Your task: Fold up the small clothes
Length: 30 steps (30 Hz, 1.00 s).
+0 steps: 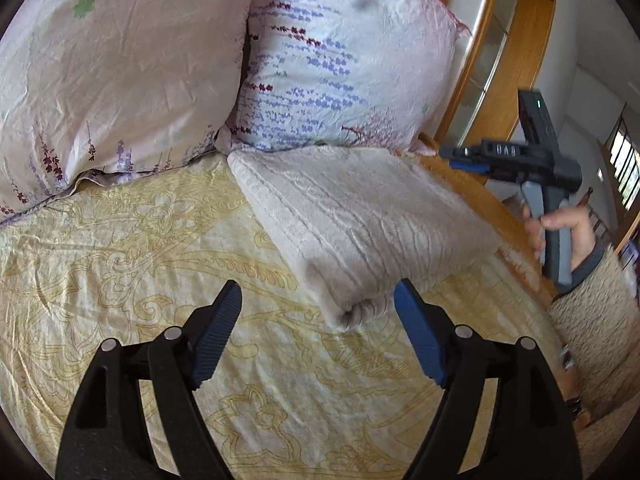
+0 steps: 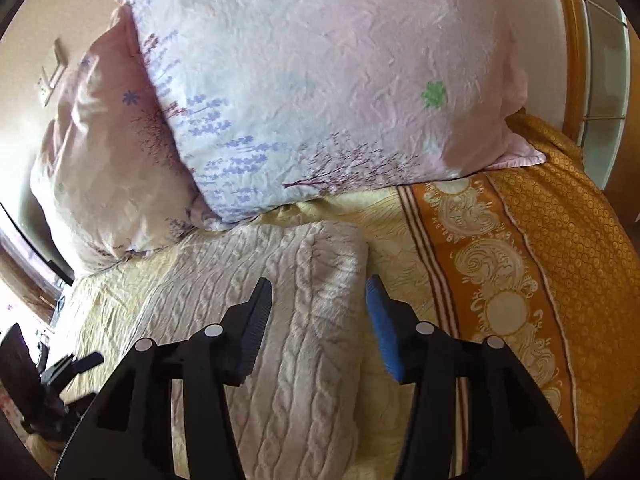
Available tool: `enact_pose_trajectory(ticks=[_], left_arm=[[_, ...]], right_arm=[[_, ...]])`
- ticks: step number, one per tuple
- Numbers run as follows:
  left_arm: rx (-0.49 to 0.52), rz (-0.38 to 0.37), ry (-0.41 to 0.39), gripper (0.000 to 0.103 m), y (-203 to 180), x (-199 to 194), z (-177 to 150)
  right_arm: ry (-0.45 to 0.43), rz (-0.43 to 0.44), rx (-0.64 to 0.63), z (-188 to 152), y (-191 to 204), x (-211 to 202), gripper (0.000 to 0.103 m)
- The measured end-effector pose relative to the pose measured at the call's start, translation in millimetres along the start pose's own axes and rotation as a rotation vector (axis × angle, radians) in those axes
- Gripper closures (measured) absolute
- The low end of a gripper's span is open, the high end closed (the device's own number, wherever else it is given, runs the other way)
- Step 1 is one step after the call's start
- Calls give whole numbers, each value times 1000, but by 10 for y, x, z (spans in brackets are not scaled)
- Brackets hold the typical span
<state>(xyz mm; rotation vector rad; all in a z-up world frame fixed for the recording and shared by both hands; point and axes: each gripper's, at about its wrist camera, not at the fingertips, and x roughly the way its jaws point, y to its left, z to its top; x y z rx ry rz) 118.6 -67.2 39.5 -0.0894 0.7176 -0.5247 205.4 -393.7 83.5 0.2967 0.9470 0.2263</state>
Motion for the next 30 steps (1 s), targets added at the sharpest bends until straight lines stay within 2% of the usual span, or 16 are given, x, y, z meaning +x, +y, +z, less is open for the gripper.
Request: enact_pose_trajectory(ticks=[2, 5, 8, 10, 12, 14, 15, 16, 17, 18, 22, 24, 29, 30], left_arm=[[-95, -46, -21, 22, 108, 18, 131], [-222, -96, 14, 22, 233, 214, 324], [-260, -83, 59, 22, 252, 455, 454], [-270, -62, 96, 22, 260, 633, 515], [-282, -49, 130, 22, 258, 771, 545], [-294, -54, 151, 22, 262, 878, 564], [-301, -60, 158, 22, 271, 922, 573], [-309, -66, 165, 22, 298, 958, 575], [-323, -79, 173, 22, 322, 995, 574], [-344, -104, 184, 22, 351, 1040, 571], [-461, -205, 231, 22, 487, 1224, 555], [-486, -234, 228, 23, 501, 1262, 551], [-512, -261, 212, 25, 497, 1340, 576], [-520, -262, 207, 29, 505, 1351, 575]], right_arm=[[23, 33, -15, -61, 104, 59, 52], [55, 35, -38, -184, 174, 153, 52], [122, -29, -67, -376, 184, 342, 52], [82, -73, -138, -482, 259, 333, 52], [86, -83, -141, -477, 267, 305, 52], [69, -32, -78, -407, 169, 210, 52], [45, 29, -9, -356, 60, 133, 50], [30, 82, 67, -304, -62, 93, 45], [29, 118, 136, -258, -188, 87, 33], [45, 139, 190, -222, -300, 111, 30], [184, 195, 314, -197, -558, 395, 30], [235, 228, 358, -228, -610, 530, 30], [253, 341, 397, -259, -605, 648, 30], [252, 359, 399, -264, -605, 665, 31]])
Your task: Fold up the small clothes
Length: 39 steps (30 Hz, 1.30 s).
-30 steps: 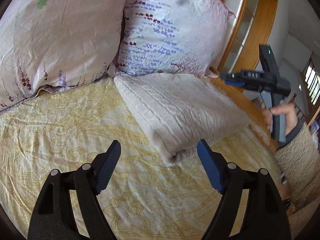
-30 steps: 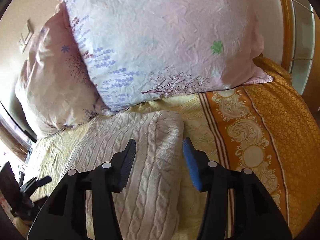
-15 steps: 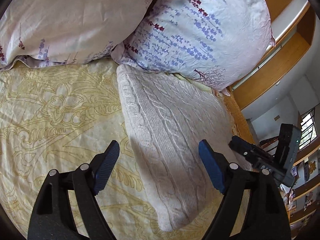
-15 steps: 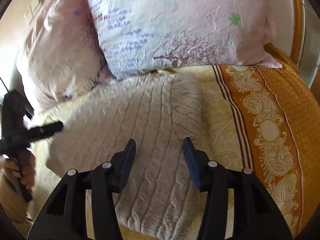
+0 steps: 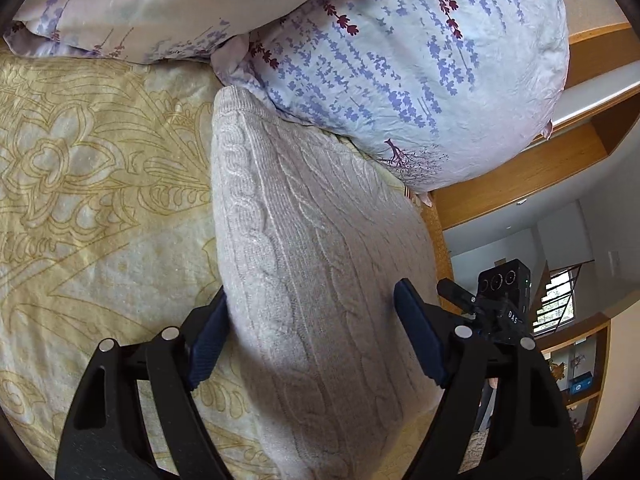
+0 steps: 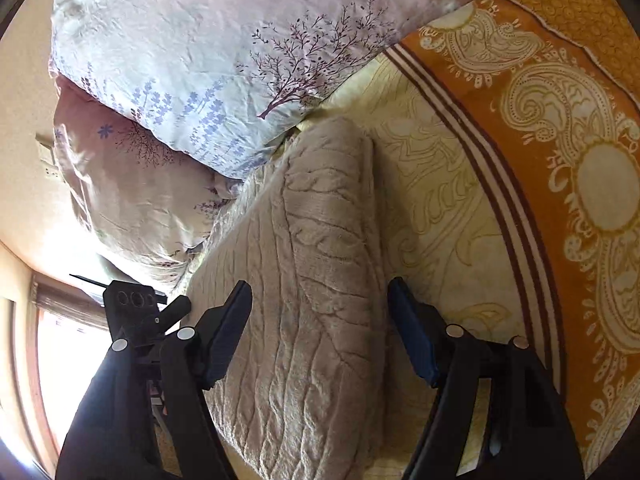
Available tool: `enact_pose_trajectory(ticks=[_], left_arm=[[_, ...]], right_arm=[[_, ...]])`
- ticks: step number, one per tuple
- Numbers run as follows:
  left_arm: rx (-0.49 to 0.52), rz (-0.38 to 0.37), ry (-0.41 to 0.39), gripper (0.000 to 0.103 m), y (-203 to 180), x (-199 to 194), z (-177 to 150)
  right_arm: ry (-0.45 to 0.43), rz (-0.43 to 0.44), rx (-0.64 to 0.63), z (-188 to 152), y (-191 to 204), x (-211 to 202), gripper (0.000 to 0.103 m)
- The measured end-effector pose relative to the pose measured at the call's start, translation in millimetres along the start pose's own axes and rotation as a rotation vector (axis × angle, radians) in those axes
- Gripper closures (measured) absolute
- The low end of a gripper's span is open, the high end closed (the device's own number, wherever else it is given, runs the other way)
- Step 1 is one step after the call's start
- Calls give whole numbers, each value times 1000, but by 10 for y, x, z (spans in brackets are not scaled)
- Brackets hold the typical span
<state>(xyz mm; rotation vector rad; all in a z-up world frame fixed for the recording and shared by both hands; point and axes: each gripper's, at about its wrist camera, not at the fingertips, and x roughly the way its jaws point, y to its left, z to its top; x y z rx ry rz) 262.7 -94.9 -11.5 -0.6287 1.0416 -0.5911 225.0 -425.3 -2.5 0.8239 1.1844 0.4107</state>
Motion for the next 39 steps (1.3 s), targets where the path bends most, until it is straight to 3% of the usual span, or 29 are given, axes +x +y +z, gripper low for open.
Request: enact_pose_trajectory(ticks=[4, 9, 13, 17, 22, 27, 29, 31, 34, 36, 39], left_arm=[[-18, -21, -14, 38, 35, -3, -3], [-97, -124, -29, 57, 167, -30, -30], [-86, -163, -38, 66, 188, -85, -49], [-61, -224, -44, 69, 162, -320, -74], [-3, -178, -90, 69, 225, -948, -153], [39, -45, -178, 68, 474, -1540, -140], [58, 53, -200, 67, 599, -1625, -114], [11, 132, -184, 65, 812, -1572, -119], [-63, 125, -182, 60, 1069, -1510, -188], [-46, 141, -197, 58, 1027, -1549, -213], [25, 216, -258, 56, 850, -1699, -283]], right_arm=[[32, 18, -26, -12, 47, 87, 40], [50, 93, 9, -24, 7, 188, 66], [24, 145, 41, -71, 13, 156, 71], [-1, 215, 14, -145, 224, 109, 74], [54, 238, -96, -332, 733, 365, 74], [51, 195, -253, -534, 1216, 796, 75], [78, 148, -270, -613, 1277, 1028, 75], [85, 42, -282, -687, 1268, 1200, 74], [99, 34, -257, -664, 1237, 1172, 68], [87, 6, -269, -627, 1228, 1028, 65], [-10, 7, -255, -530, 1241, 757, 63]])
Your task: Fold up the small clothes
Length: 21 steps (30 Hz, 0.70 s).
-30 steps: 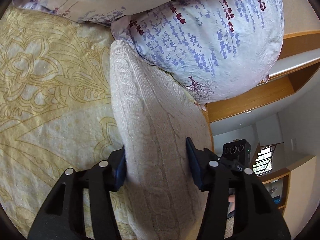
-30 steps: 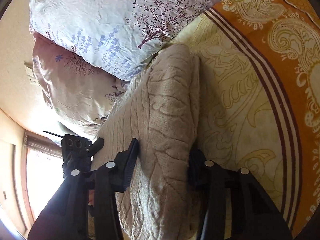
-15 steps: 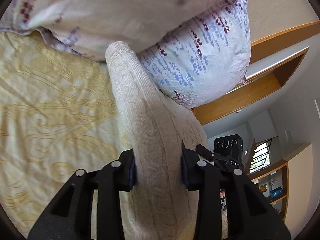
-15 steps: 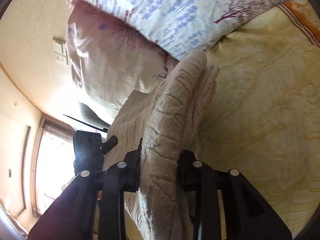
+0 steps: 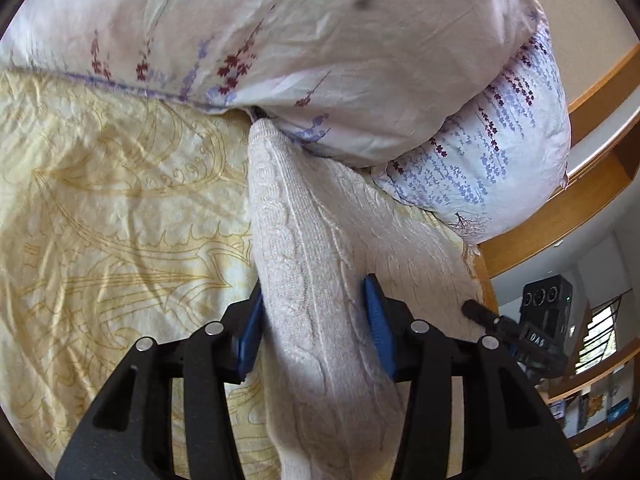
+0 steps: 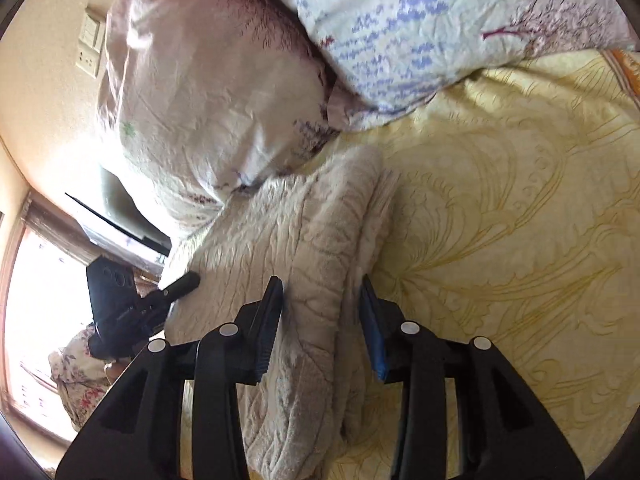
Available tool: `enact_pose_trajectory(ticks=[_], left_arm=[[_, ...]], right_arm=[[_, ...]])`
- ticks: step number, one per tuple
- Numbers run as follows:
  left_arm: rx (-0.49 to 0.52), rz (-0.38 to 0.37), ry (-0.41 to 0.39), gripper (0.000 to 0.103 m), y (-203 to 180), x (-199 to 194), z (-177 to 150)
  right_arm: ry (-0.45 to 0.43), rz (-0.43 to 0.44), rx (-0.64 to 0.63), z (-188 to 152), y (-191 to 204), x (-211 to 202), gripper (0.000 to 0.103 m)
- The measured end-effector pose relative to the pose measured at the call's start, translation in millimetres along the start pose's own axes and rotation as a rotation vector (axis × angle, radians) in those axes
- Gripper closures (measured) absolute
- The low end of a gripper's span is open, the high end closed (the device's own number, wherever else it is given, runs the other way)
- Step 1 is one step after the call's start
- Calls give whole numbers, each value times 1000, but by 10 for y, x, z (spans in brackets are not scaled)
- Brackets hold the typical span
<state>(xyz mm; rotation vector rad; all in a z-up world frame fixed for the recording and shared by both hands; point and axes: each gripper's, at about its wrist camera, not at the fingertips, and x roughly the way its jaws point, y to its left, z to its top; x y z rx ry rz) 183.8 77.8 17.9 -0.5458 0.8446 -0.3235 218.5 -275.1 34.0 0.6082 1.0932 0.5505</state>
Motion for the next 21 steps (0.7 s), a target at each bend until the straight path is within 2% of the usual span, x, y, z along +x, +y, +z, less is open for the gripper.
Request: enact_pose_trajectory(ticks=[2, 4, 6, 7, 8, 9, 10, 14, 15, 18, 21], left_arm=[[82, 64, -85, 54, -154, -167, -40], [175, 71, -152, 50, -365, -295, -96], [265, 52, -167, 44, -597, -353, -154], [303, 41, -157, 40, -718, -340, -179], [337, 34, -141, 40, -812, -314, -204], [363, 30, -118, 40, -896, -262, -228], [380, 28, -91, 40, -957, -199, -245], [396, 45, 14, 41, -985, 78, -310], [390, 51, 40, 47, -963, 143, -322], [411, 103, 57, 62, -916, 227, -368], [390, 111, 58, 64, -844, 268, -353]], right_arm=[[-39, -3, 27, 62, -29, -62, 63], [-38, -13, 38, 112, -35, -21, 63], [-20, -18, 39, 110, -21, 79, 63], [-6, -15, 46, 109, -16, 145, 64], [-1, -5, 46, 104, -11, 202, 73], [-10, -19, 29, 112, 37, 280, 87], [-29, -50, 4, 111, 64, 281, 91], [-57, -106, 12, 161, 19, 284, 93], [-61, -139, 7, 177, 2, 290, 93], [-43, -178, 28, 201, -82, 347, 93], [-26, -195, -13, 184, -33, 375, 93]])
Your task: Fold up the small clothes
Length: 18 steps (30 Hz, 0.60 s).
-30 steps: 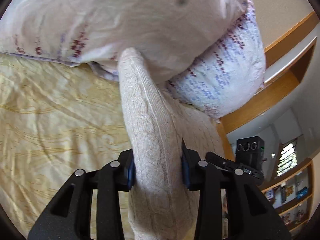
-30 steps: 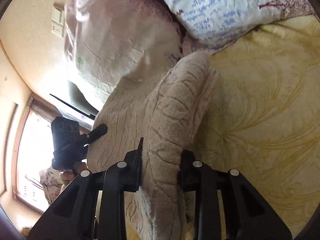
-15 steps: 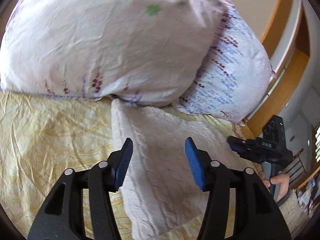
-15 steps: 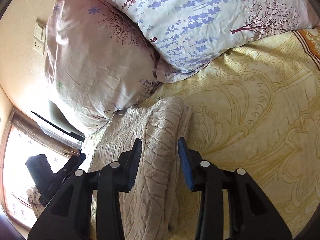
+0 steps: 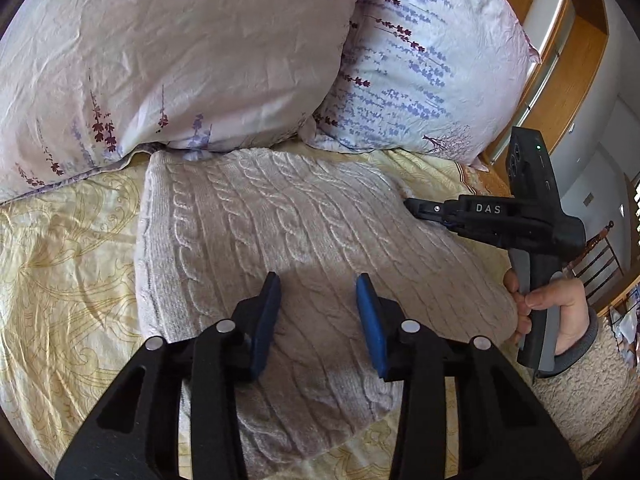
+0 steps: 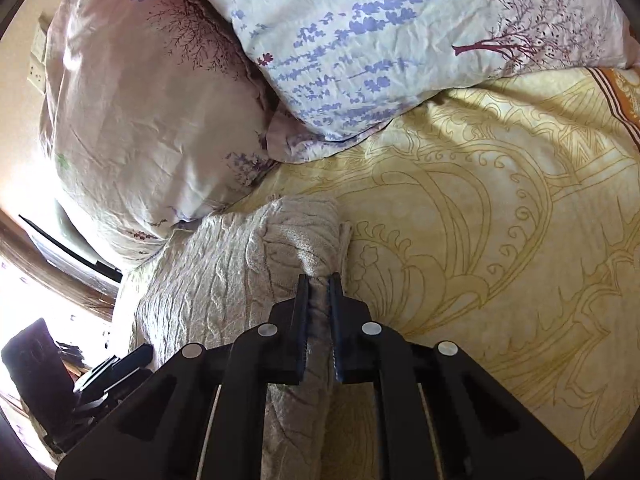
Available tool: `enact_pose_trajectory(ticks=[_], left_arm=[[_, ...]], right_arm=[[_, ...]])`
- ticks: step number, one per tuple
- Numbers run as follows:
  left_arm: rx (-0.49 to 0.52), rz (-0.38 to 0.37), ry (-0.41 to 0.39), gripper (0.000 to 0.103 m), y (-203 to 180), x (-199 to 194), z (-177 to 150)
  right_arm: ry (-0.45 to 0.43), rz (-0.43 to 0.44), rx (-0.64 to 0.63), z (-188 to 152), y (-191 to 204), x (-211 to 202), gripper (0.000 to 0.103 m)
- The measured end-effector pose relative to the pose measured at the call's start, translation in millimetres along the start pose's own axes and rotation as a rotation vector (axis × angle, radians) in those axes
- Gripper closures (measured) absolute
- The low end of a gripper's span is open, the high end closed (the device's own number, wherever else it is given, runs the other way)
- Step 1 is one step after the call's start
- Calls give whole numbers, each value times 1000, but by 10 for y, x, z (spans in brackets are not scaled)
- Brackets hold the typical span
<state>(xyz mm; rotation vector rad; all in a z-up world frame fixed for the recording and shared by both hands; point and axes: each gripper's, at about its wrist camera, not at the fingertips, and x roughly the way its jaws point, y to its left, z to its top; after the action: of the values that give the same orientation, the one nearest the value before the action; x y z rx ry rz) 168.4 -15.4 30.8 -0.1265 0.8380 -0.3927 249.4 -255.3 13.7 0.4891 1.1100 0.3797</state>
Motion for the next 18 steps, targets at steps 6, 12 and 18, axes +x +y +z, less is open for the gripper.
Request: enact_pose_trajectory(ticks=[6, 12, 18], left_arm=[[-10, -68, -123, 54, 23, -408, -62], [40, -37, -144, 48, -105, -602, -250], [93, 35, -92, 58, -152, -427, -400]], right_arm=[[-130, -30, -163, -238, 323, -541, 60], [-154, -7, -333, -776, 764, -724, 61], [-66, -185, -440, -1046, 842, -387, 61]])
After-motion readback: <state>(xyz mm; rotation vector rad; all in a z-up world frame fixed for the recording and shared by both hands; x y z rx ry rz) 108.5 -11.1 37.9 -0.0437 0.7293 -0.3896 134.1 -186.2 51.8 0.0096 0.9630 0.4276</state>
